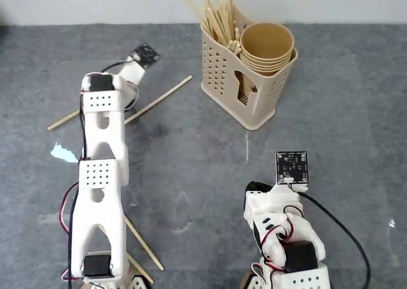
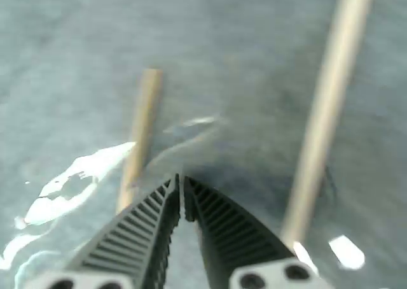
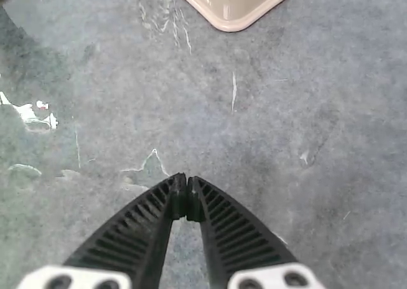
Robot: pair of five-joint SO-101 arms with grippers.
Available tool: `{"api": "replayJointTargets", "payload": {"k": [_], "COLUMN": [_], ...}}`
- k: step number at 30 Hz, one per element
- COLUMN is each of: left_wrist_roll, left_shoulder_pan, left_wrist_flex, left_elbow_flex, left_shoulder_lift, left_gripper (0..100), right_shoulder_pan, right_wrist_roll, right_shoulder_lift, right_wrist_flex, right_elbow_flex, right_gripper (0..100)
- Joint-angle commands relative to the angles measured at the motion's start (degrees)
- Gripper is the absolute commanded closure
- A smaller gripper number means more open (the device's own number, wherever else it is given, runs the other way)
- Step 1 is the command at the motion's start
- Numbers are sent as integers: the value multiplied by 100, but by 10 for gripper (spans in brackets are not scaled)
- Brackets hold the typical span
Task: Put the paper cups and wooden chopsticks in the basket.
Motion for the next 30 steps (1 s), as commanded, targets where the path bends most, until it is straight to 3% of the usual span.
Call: {"api": "replayJointTargets", "payload": {"k": [1, 6, 12, 22, 26, 30], "left_wrist_roll": [-123, -123, -97, 246, 88, -448], "left_shoulder_pan": [255, 404, 105, -721, -765, -677], "left_wrist_flex": [721, 1134, 457, -1574, -1758, -1442], "left_elbow_flex": [-251, -892, -848, -813, -813, -813], "left_shoulder_lift": [-141, -185, -668, -105, 404, 738], "left_gripper": [987, 987, 987, 987, 987, 987], "right_shoulder_pan": [-4, -4, -4, -13, -13, -22], "right_wrist_roll": [0, 0, 0, 0, 0, 0], "right_shoulder_lift": [-57, -57, -57, -57, -57, -57], "right_wrist_flex": [-101, -92, -84, -84, -84, -84], "right_elbow_flex": [-35, -35, -35, -35, -35, -35], "right_gripper": [983, 983, 983, 983, 983, 983]}}
